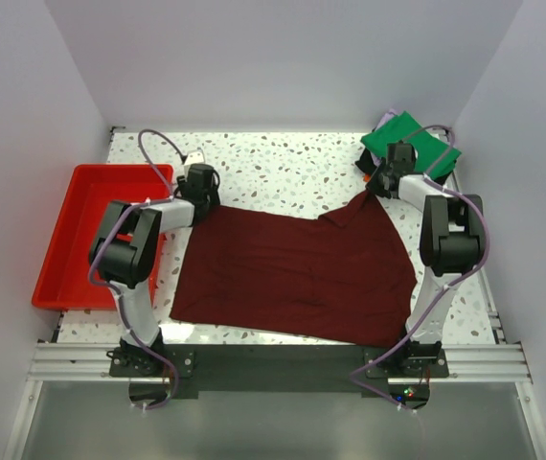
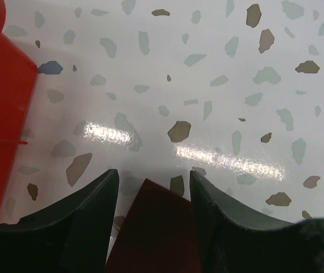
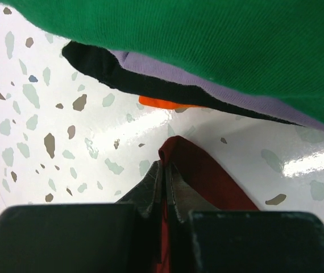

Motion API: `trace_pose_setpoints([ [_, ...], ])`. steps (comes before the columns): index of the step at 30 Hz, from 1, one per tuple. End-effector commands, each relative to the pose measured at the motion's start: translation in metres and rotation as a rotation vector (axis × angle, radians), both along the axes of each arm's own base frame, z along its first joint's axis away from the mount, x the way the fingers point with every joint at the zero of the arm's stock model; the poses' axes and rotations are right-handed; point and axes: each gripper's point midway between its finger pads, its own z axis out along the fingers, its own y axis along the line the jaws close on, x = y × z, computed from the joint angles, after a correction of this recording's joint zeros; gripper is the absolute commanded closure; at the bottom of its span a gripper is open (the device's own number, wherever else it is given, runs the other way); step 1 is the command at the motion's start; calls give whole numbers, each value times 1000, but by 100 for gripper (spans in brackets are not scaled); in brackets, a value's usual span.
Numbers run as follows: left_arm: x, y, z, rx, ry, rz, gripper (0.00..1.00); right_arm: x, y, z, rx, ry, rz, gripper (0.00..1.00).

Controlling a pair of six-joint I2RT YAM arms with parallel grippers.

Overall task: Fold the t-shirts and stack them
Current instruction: Fold the tshirt

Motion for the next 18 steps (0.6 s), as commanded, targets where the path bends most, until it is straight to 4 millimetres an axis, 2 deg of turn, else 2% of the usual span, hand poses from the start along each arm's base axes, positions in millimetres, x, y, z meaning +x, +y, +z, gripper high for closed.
trace_pose_setpoints([
  [1, 14, 3, 10, 15, -27, 16, 44, 7, 2, 32, 5, -84, 21, 100],
  [6, 11, 2, 1, 11, 0, 15, 54, 7, 3, 30, 8, -79, 21, 100],
  [14, 2, 6, -4, 13, 22, 28, 55, 9, 3, 24, 12, -70, 16, 100],
  [18, -1, 1, -12, -2, 40, 5, 66, 9, 3, 24, 12, -70, 16, 100],
])
